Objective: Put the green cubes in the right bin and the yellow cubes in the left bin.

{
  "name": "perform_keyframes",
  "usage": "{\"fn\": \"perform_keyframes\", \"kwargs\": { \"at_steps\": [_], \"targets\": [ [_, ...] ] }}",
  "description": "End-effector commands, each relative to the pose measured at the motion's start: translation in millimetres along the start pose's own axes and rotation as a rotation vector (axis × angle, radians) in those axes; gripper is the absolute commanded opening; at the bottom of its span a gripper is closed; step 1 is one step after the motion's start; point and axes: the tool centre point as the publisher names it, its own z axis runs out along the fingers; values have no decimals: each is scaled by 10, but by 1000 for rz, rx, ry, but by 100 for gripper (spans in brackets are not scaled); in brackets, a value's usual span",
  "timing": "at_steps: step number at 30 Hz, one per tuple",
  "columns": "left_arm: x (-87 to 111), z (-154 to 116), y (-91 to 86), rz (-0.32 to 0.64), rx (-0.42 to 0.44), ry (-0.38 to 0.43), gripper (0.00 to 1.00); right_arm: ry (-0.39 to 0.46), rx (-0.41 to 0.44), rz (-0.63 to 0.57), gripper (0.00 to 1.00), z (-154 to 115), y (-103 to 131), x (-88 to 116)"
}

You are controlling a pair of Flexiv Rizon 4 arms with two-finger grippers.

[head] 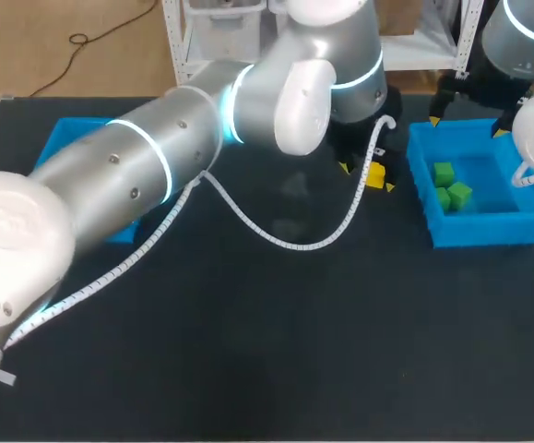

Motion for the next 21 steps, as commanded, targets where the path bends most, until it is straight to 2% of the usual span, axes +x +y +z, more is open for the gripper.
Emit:
{"fn": "perform_keyframes", "kwargs": {
  "at_steps": [1,8,14,18,21],
  "targets": [
    [-114,91,10,3,-7,17,0,-8,1,2,100,-11,-8,26],
    [-131,12,-40,12,5,-10,0,-8,1,2,100,-11,-8,26],
    [-118,-202,97,4,-15,-64,0,-8,1,2,100,-11,-8,26],
    [11,-658,494,6,-88,-162,0,-8,1,2,100,-11,-8,26],
    [182,-1033,934,-36,-161,-234,0,-8,1,2,100,-11,-8,26]
  ]
}}
